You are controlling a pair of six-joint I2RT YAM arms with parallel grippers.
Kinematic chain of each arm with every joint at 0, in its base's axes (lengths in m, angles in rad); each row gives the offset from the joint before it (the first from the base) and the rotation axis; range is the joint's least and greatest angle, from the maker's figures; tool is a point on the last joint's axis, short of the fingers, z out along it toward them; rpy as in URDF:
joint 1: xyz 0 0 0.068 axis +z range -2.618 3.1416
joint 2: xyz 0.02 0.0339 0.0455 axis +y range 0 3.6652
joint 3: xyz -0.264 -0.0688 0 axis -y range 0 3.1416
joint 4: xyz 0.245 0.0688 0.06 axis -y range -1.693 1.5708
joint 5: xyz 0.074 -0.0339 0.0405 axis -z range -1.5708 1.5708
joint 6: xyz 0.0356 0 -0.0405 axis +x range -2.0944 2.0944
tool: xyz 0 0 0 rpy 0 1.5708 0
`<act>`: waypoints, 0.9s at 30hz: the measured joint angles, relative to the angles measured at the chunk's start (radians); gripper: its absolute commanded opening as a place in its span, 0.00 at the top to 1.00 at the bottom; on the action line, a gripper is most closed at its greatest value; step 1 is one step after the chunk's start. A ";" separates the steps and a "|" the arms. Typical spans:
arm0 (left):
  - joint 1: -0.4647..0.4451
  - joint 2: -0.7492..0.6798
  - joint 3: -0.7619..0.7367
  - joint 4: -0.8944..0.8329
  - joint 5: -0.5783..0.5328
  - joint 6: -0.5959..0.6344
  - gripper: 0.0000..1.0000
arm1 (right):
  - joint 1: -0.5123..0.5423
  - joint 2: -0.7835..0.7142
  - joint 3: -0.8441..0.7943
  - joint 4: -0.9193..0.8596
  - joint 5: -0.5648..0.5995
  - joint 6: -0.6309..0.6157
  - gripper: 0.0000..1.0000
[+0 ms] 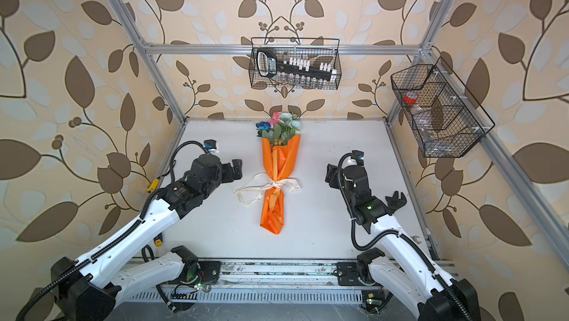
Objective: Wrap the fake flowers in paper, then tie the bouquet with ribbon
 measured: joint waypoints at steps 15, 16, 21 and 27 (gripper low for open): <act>0.333 -0.053 -0.484 0.526 -0.056 0.254 0.01 | -0.064 0.020 -0.311 0.525 0.325 -0.359 0.00; 0.357 -0.033 -0.507 0.578 -0.027 0.270 0.01 | -0.081 0.036 -0.320 0.563 0.322 -0.368 0.00; 0.428 0.110 -0.573 0.780 0.088 0.323 0.01 | -0.142 0.140 -0.351 0.722 0.282 -0.401 0.00; 0.467 0.265 -0.575 0.962 0.219 0.346 0.01 | -0.202 0.259 -0.371 0.876 0.202 -0.417 0.00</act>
